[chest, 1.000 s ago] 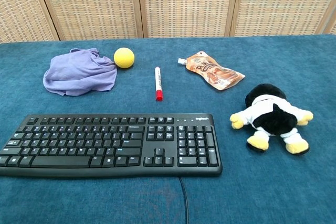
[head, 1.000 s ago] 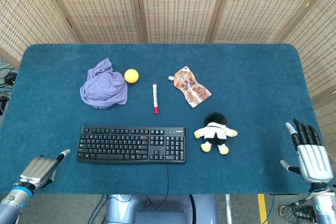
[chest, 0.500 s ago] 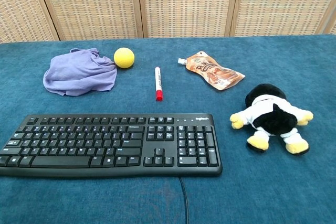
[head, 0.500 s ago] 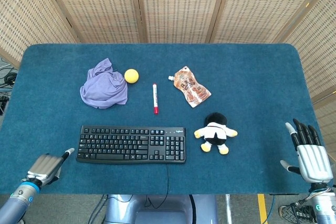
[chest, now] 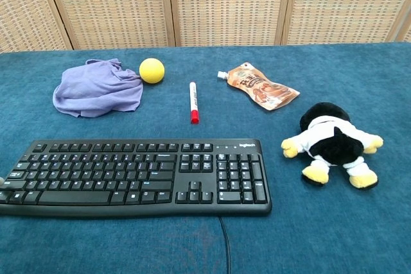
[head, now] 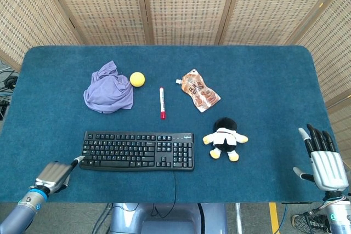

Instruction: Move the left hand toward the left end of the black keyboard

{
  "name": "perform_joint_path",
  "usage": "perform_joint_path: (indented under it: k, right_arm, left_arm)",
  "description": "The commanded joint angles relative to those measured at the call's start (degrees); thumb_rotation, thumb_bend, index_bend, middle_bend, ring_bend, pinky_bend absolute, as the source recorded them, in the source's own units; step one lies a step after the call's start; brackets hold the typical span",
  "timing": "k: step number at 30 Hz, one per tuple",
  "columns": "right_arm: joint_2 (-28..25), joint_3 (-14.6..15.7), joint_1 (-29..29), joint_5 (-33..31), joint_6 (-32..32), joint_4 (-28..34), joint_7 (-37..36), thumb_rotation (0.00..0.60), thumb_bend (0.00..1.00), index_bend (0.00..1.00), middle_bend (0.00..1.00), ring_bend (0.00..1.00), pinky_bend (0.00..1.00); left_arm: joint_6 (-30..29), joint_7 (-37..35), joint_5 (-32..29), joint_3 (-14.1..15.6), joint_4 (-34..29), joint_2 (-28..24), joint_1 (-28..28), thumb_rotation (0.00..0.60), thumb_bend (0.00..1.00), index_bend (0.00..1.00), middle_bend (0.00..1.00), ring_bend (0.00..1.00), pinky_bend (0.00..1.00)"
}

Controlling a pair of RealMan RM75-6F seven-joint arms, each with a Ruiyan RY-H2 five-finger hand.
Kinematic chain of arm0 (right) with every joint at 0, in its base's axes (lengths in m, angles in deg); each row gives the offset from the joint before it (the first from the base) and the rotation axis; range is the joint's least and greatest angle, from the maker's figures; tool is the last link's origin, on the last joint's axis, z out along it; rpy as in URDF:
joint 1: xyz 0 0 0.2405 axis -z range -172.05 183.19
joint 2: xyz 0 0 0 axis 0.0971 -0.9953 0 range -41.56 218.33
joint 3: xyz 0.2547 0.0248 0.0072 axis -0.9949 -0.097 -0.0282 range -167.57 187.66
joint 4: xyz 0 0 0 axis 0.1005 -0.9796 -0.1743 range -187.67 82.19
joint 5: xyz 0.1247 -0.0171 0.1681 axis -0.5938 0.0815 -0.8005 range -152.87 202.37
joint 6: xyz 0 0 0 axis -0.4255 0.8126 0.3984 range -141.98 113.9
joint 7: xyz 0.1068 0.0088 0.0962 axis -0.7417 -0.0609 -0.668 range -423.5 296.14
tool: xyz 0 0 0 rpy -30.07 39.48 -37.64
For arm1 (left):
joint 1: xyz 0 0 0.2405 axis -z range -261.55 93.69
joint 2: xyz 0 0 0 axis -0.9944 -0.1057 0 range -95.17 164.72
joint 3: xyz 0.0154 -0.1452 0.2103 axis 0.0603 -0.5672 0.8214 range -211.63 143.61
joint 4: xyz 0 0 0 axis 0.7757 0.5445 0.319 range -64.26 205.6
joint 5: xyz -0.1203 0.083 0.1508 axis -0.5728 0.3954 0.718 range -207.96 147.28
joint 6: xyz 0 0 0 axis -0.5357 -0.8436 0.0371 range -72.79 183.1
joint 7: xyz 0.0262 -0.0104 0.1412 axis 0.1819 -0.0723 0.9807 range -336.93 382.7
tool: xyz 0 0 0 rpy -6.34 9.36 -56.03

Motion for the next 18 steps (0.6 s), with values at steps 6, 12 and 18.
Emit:
perform_joint_path:
  k: [6, 12, 18]
  right_arm:
    - [0.02, 0.05, -0.02, 0.00, -0.09, -0.06, 0.06, 0.600, 0.00, 0.00, 0.00, 0.00, 0.00]
    - [-0.02, 0.06, 0.01, 0.17, 0.07, 0.01, 0.00, 0.600, 0.00, 0.00, 0.00, 0.00, 0.00]
    - [-0.09, 0.08, 0.09, 0.24, 0.23, 0.07, -0.07, 0.600, 0.00, 0.00, 0.00, 0.00, 0.00]
  left_arm:
    - [-0.64, 0.65, -1.05, 0.25, 1.09, 1.52, 0.73, 0.600, 0.93, 0.00, 0.59, 0.56, 0.35]
    - [-0.96, 1.93, -3.24, 0.74, 1.52, 2.49, 1.73, 0.600, 0.94, 0.00, 0.59, 0.56, 0.35]
    - [-0.46, 2.08, -4.97, 1.24, 1.76, 2.87, 2.77, 0.600, 0.94, 0.00, 0.59, 0.56, 0.35]
